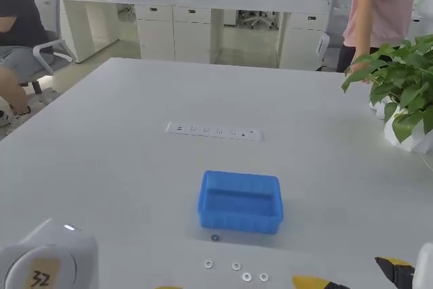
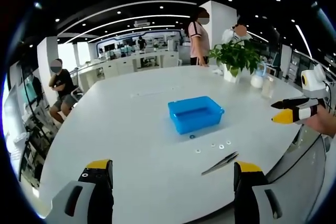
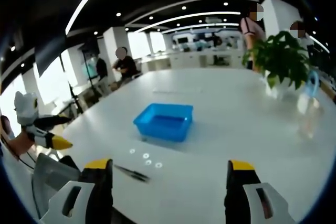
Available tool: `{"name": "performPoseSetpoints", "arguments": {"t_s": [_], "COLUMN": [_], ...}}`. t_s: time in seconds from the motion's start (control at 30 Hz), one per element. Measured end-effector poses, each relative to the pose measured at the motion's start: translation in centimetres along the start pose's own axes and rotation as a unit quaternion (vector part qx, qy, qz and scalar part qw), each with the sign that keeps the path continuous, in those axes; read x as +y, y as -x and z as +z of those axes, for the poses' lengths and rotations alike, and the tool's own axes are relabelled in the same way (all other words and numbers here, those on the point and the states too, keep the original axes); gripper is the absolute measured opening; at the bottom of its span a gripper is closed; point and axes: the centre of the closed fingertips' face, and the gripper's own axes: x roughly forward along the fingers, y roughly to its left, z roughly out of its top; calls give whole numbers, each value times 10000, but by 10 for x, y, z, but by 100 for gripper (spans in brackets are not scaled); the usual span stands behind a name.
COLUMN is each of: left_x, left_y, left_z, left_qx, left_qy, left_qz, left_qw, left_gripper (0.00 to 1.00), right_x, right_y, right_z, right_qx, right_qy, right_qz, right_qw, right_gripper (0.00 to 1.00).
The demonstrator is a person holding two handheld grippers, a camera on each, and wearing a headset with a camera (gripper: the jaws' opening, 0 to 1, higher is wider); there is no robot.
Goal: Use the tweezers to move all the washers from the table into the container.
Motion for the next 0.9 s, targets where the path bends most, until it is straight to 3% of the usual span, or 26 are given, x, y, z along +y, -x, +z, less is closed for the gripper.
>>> {"name": "performPoseSetpoints", "arguments": {"t_s": [0.3, 0.5, 0.57, 0.67, 0.77, 0.87, 0.9], "left_x": [-3, -2, -6, -18, -29, -38, -41], "left_y": [-3, -3, -5, -9, -17, -26, -30], "left_z": [-1, 3, 4, 3, -2, -9, -13], "left_qx": [28, 9, 53, 134, 357, 578, 688], "left_qy": [40, -123, -205, -363, -724, -1117, -1297], "left_qz": [-54, -17, -154, -574, -938, -1255, -1360], "left_qw": [10000, 9999, 9997, 9976, 9923, 9841, 9798], "left_gripper": [96, 96, 94, 79, 64, 46, 43], "right_x": [1, 5, 6, 7, 9, 9, 10], "right_y": [-4, -6, -6, -7, -9, -11, -12], "right_z": [-1, -5, -5, -4, -8, -11, -12], "right_qx": [68, 177, 195, 186, 297, 383, 412], "right_qy": [35, 133, 147, 130, 191, 268, 283], "right_qz": [36, 127, 130, 155, 169, 150, 147], "right_qw": [10000, 9997, 9996, 9996, 9992, 9988, 9986], "right_gripper": [88, 88, 87, 87, 87, 87, 87]}}
